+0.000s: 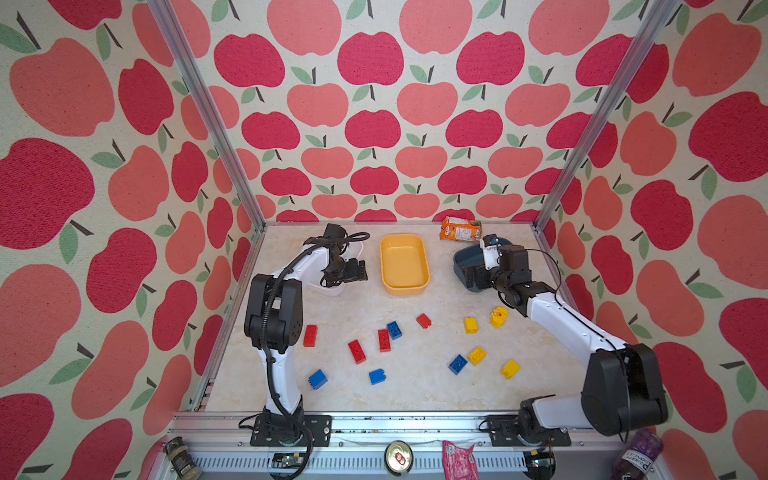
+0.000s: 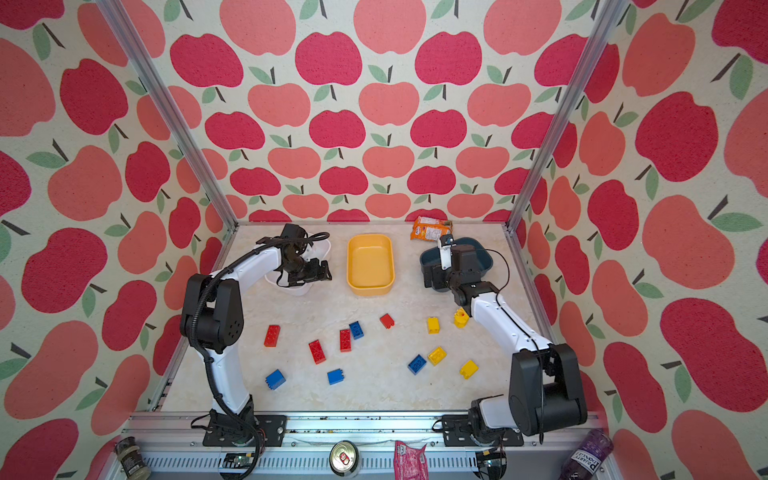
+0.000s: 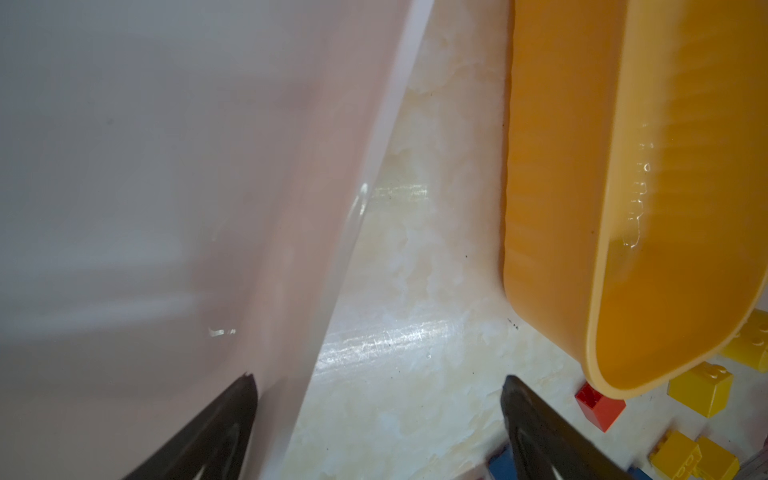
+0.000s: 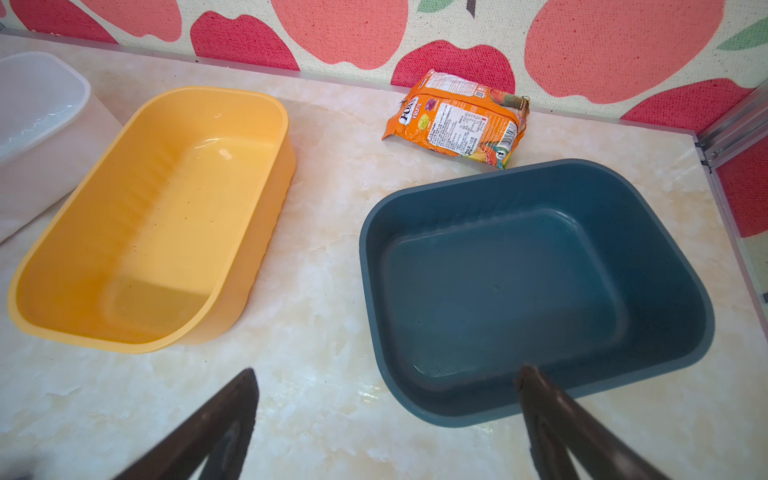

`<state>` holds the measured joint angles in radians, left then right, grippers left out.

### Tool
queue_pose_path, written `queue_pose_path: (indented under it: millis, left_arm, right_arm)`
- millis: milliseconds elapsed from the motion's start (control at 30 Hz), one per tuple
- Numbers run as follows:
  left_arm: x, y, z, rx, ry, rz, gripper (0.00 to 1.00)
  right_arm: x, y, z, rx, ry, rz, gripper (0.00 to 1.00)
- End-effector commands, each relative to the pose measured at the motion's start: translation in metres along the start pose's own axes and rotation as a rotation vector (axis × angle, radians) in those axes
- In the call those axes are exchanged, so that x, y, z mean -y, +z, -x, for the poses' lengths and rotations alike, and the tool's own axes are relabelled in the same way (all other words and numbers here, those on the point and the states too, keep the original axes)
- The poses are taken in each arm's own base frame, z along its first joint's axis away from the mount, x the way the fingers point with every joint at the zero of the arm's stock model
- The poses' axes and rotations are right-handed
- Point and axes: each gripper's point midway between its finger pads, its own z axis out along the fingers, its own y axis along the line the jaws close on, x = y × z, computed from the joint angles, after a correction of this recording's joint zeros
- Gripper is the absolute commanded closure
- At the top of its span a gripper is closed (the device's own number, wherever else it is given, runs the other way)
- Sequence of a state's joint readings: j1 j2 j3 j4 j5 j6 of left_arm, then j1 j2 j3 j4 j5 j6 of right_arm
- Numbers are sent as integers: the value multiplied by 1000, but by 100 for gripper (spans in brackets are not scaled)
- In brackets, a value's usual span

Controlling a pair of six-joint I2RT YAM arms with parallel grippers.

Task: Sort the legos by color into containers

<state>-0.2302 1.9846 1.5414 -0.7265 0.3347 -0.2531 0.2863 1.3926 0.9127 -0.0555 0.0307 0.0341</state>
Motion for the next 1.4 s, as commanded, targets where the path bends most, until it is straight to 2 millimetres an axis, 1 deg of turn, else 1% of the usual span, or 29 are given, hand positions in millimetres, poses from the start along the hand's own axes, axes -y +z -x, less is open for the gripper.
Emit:
queue_pose_path:
  millis: [0, 200, 467, 633, 933, 1133, 1267, 1367]
  left_arm:
    - [12, 2, -8, -50, -35, -33, 7]
    - [33, 6, -18, -80, -32, -64, 8]
    - [51, 7, -34, -116, -26, -70, 11]
    - [60, 3, -47, -130, -24, -75, 13]
    - [70, 4, -74, -170, -24, -81, 16]
    - [82, 3, -81, -172, -20, -99, 17]
    - [89, 5, -88, -192, -6, -102, 17]
    - [86, 0, -85, -170, -1, -79, 17]
  right_arm:
    - [-6, 1, 4, -7, -2, 27, 1]
    - [-8, 1, -1, -18, -5, 34, 1]
    - [-10, 1, -4, -25, -13, 47, 1]
    - [-11, 1, -3, -27, -19, 55, 1]
    - [-15, 2, -3, -32, -27, 75, 1]
    - [-18, 3, -3, -37, -27, 95, 1]
    - [-27, 6, -5, -58, -38, 118, 1]
    - [-39, 11, -4, -89, -41, 151, 1]
